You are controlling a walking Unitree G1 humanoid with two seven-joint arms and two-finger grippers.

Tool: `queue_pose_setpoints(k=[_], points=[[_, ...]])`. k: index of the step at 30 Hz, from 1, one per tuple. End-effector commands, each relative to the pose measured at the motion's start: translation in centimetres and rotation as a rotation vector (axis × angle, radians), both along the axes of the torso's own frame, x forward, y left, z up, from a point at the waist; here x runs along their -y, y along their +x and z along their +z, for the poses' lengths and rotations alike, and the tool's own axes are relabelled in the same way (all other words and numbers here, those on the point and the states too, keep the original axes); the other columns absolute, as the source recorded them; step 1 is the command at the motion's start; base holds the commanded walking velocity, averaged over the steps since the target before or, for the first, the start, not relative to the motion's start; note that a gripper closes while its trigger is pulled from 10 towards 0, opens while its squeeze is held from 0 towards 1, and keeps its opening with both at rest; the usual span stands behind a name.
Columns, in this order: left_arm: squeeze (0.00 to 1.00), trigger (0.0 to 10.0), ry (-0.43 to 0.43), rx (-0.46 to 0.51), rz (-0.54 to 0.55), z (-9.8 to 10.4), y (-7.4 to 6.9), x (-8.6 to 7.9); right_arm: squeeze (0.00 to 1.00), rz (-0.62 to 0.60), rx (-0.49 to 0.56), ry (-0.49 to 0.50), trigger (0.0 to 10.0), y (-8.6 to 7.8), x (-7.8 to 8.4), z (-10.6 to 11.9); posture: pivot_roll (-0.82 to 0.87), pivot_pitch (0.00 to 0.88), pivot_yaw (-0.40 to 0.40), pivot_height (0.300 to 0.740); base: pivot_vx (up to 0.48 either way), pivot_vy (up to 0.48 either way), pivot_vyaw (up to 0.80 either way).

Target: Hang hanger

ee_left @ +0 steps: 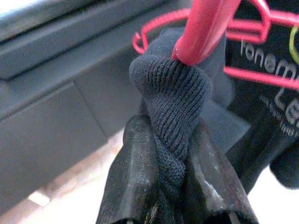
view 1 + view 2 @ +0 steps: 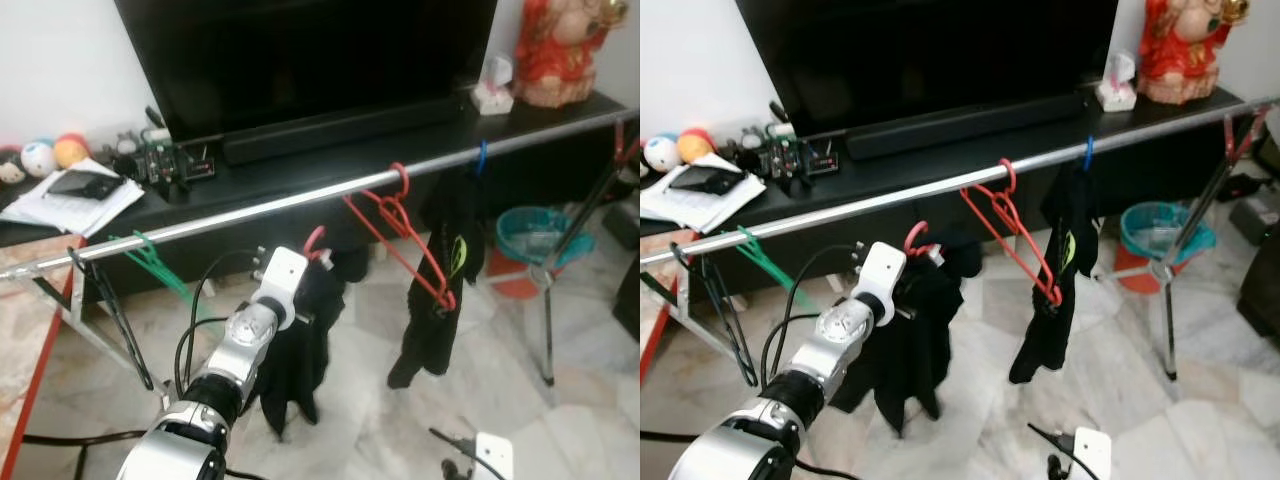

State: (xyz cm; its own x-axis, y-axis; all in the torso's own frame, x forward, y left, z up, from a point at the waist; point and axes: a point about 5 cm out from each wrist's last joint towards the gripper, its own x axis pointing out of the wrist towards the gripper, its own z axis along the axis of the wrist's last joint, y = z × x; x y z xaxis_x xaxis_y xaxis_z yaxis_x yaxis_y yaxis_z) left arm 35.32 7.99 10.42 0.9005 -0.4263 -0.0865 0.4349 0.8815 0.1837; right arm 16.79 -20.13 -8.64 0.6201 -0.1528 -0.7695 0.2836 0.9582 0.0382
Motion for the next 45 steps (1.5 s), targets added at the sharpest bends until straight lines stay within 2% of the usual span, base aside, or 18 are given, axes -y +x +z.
queue_pose_setpoints(k=[1, 12, 23, 45], points=[[0.0, 10.0, -0.007, 0.032, 0.018, 0.6, 0.3, -0.7, 0.0, 0.005, -0.042, 0.03, 10.0, -1.1, -1.0, -0.7, -0.22, 0.0, 0.081, 0.74, 0.0, 0.0, 0.0], [0.0, 10.0, -0.04, 0.04, 0.03, 2.0, 1.2, 0.1, 0.0, 0.006, -0.041, 0.03, 10.0, -1.0, -1.0, -0.6, -0.22, 0.0, 0.084, 0.74, 0.0, 0.0, 0.0], [0.0, 10.0, -0.017, 0.002, 0.045, 2.4, 2.0, 1.2, 0.0, 0.003, -0.042, 0.029, 10.0, -1.1, -1.0, -0.7, -0.23, 0.0, 0.09, 0.74, 0.0, 0.0, 0.0], [0.0, 10.0, -0.054, 0.016, 0.046, 2.0, 1.6, 0.8, 0.0, 0.004, -0.047, 0.032, 10.0, -1.3, -1.2, -0.8, -0.24, 0.0, 0.093, 0.74, 0.0, 0.0, 0.0]])
